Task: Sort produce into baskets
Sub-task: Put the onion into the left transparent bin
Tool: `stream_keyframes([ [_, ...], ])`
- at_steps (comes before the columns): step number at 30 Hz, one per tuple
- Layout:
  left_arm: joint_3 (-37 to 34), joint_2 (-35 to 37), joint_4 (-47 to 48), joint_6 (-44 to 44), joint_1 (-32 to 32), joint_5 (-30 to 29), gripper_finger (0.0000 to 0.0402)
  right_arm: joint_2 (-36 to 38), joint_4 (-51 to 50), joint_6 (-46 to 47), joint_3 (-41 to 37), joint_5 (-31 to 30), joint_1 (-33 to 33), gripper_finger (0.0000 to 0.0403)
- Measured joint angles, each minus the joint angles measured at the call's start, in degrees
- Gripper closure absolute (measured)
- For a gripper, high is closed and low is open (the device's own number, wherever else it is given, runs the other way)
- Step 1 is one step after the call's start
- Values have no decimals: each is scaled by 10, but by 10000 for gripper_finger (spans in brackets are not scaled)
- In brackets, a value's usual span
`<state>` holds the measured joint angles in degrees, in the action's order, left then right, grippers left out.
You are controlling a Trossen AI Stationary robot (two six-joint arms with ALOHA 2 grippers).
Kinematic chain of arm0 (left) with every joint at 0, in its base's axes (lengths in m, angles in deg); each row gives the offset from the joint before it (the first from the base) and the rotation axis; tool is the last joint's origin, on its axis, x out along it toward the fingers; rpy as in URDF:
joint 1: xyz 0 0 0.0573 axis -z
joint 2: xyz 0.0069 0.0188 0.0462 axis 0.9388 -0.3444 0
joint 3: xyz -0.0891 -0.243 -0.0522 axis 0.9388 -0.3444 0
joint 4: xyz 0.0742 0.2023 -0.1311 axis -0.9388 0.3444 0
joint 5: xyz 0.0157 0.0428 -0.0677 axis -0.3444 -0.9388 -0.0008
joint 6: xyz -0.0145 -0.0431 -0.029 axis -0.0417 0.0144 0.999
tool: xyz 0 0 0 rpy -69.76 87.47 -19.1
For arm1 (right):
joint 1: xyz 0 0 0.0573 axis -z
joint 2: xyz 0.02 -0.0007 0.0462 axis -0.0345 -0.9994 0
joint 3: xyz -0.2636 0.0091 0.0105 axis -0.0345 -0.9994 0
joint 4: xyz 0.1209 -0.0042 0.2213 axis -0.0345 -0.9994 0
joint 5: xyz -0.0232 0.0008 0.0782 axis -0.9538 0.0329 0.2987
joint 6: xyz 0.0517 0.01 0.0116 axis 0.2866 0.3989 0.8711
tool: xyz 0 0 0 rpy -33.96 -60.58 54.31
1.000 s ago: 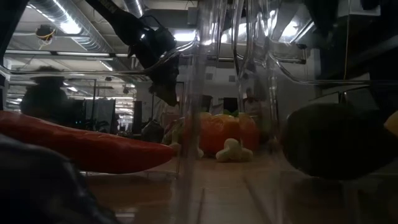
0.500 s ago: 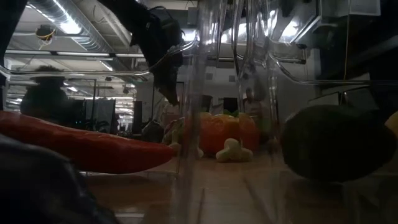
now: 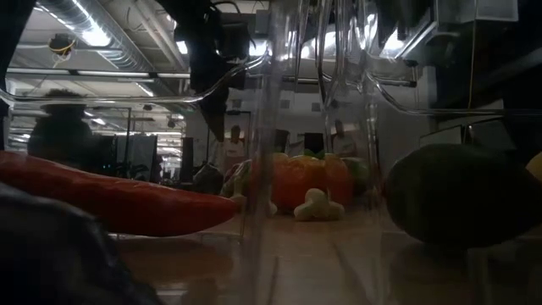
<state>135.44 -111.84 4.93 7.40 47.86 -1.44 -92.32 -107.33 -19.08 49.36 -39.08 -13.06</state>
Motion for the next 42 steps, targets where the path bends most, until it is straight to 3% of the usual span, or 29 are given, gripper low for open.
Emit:
stream_keyframes([
  [10,-17,0,14,8,-13,-1,183,148,170,-29,-223,33,92,95],
  [20,-75,0,-63,-6,-21,-2,183,176,331,-99,-354,127,165,95],
  [31,-121,0,-129,-3,-24,-3,183,175,464,-122,-420,194,217,95],
  [42,-120,-19,-140,18,-25,-1,182,175,497,-135,-434,218,220,95],
])
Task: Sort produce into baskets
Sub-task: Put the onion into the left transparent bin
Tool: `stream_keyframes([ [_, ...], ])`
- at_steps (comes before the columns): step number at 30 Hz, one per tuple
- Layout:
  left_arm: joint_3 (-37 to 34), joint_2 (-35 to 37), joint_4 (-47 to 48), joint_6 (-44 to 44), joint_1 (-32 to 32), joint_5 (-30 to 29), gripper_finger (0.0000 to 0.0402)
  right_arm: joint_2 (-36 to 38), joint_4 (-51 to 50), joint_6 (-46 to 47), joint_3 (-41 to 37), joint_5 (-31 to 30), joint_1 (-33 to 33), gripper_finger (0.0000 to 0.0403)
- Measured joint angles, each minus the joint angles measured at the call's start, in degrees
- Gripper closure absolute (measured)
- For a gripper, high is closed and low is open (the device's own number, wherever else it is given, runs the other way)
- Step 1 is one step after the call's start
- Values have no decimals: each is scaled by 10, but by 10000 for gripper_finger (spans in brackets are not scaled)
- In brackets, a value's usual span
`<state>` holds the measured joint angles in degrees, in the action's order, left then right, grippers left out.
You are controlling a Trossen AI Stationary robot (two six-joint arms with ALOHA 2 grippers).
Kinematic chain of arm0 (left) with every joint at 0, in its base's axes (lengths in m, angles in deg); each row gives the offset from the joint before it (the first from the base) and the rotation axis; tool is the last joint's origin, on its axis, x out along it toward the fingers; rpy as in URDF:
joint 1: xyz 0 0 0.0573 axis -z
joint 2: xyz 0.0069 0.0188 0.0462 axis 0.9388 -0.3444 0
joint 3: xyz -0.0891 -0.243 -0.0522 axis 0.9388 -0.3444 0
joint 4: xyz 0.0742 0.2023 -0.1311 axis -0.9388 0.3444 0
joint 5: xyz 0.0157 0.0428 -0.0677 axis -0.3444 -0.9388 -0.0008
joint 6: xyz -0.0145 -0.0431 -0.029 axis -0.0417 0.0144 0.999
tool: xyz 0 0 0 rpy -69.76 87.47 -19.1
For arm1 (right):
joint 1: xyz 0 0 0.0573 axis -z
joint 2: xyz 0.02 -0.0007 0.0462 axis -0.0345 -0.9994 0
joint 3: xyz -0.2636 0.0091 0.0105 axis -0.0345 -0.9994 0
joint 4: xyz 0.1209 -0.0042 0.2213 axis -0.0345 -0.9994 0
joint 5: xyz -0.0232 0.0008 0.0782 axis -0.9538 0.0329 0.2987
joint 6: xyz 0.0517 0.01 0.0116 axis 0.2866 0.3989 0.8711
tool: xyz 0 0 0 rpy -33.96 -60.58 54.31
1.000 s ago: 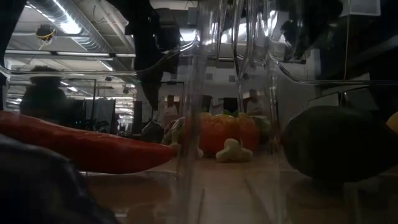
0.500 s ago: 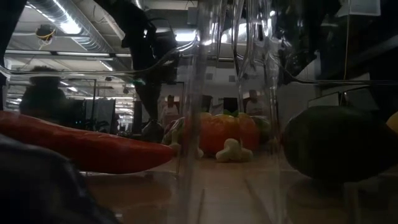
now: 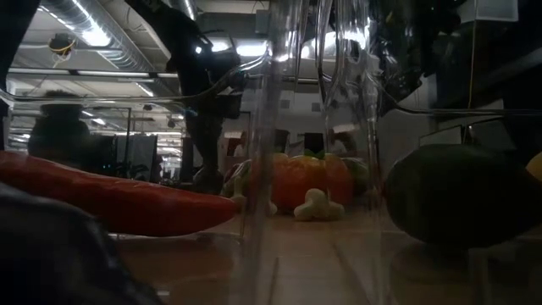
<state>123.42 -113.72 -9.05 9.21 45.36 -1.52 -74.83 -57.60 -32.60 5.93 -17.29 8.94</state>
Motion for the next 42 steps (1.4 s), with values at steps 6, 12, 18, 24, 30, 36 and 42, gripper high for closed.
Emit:
stream_keyframes([
  [6,1,-14,-1,4,0,2,182,0,0,0,0,5,0,95],
  [12,1,-14,6,34,0,3,182,0,0,0,0,5,0,95],
  [18,0,-15,10,44,1,3,219,0,0,0,0,5,0,95],
  [24,0,-15,9,45,1,4,252,0,-1,0,0,5,0,95],
  [30,6,-16,14,45,1,4,251,0,-1,0,0,5,0,95],
  [36,35,-20,20,45,1,4,256,0,-1,0,0,5,0,95],
  [42,48,-21,27,43,1,4,259,0,-1,0,0,5,0,95],
])
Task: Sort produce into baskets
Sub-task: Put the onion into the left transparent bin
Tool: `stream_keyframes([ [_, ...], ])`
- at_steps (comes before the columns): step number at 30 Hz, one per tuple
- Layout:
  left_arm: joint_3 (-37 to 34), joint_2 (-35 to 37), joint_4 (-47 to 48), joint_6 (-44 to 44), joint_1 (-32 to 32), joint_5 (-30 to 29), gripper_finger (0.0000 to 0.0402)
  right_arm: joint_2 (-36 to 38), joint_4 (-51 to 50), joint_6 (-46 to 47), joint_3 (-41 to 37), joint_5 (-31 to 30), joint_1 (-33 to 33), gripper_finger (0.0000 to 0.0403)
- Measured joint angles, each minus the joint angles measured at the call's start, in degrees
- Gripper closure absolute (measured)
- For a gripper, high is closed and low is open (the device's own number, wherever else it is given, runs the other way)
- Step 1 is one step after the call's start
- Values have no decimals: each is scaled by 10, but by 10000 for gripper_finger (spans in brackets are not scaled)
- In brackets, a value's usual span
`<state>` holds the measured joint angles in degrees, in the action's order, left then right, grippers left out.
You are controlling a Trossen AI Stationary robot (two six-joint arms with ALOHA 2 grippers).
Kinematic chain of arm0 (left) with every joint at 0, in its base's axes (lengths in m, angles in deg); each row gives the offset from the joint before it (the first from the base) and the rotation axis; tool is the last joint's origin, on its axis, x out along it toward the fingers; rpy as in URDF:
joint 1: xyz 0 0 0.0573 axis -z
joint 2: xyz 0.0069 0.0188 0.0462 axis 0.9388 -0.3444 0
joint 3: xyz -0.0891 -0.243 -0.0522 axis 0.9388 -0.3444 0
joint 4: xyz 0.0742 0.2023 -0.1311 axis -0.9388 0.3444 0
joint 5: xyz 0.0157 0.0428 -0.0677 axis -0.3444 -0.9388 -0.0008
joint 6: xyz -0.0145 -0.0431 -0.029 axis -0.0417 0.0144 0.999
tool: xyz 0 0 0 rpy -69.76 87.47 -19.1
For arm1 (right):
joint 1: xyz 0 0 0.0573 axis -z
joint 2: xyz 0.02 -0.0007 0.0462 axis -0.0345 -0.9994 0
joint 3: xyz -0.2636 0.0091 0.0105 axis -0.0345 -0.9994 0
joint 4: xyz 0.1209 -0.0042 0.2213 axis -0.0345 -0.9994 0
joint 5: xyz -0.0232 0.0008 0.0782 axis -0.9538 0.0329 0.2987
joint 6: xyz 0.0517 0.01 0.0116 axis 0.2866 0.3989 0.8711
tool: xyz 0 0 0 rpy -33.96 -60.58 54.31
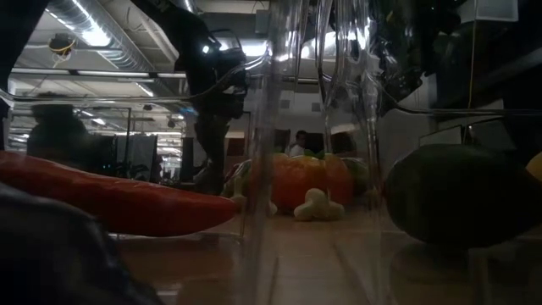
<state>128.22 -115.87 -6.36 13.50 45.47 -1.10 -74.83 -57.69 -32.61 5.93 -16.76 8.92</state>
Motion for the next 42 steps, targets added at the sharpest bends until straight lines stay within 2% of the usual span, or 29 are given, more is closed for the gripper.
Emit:
stream_keyframes([
  [25,3,3,32,-2,19,0,263,0,0,0,0,0,0,95],
  [42,4,69,98,-26,24,-7,260,0,0,0,0,0,0,95],
])
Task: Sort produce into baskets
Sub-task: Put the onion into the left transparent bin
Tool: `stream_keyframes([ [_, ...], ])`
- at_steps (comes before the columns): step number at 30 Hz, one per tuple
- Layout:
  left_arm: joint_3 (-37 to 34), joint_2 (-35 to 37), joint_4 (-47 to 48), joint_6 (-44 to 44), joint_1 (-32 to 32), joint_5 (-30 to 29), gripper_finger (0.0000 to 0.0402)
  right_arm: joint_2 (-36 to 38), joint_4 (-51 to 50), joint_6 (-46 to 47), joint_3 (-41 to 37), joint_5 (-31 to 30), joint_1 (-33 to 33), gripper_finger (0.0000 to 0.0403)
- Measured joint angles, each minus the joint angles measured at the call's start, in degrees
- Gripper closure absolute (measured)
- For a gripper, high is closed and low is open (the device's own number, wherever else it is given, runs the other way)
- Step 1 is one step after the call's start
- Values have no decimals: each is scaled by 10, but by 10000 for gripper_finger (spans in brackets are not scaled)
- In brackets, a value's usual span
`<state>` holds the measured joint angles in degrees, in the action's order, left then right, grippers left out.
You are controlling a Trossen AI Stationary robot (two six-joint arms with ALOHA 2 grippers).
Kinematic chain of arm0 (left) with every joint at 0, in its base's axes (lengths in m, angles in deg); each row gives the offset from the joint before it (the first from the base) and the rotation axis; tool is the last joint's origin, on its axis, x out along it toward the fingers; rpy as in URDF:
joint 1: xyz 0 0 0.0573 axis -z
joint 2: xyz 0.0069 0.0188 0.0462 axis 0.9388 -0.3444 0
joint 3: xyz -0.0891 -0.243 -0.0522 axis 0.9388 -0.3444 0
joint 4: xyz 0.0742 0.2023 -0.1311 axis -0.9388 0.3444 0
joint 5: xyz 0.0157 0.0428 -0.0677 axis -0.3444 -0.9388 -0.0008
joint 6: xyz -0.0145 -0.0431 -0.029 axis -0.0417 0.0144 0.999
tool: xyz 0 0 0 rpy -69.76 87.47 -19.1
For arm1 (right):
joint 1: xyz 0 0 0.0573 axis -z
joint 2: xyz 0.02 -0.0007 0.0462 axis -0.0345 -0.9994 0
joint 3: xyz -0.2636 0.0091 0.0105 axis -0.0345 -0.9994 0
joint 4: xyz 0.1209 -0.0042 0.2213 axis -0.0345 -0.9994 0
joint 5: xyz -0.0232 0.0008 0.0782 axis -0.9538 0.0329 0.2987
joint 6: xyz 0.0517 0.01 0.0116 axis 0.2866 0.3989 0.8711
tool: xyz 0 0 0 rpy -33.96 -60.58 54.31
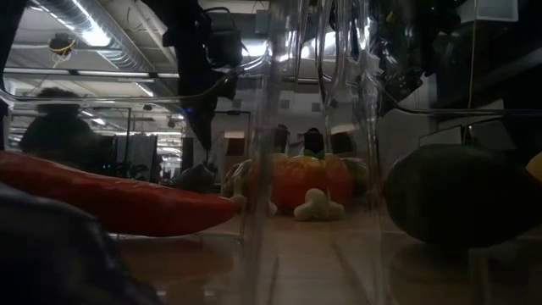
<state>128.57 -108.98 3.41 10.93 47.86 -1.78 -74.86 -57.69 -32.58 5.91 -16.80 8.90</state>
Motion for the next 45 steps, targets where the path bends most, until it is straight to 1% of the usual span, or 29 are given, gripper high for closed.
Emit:
stream_keyframes([
  [2,0,0,11,-5,0,-9,249,0,0,0,0,0,0,95],
  [4,0,0,17,-9,3,-34,231,0,0,0,0,0,0,95],
  [8,0,0,16,-5,14,-130,188,0,0,0,0,0,0,95],
  [10,0,0,17,0,16,-158,173,0,0,0,0,0,0,95],
  [15,0,0,19,47,17,-155,156,0,0,0,0,0,0,95],
  [20,0,0,19,82,17,-149,158,0,-1,9,0,-16,0,95],
  [25,0,0,19,141,17,-148,156,0,-2,13,0,-17,0,95],
  [33,0,0,16,206,18,-148,160,0,-2,13,0,-17,0,95],
  [42,-2,0,25,368,14,-145,160,0,-2,13,0,-17,0,95],
  [45,-4,-1,25,403,6,-126,160,0,-2,13,0,-17,0,95],
])
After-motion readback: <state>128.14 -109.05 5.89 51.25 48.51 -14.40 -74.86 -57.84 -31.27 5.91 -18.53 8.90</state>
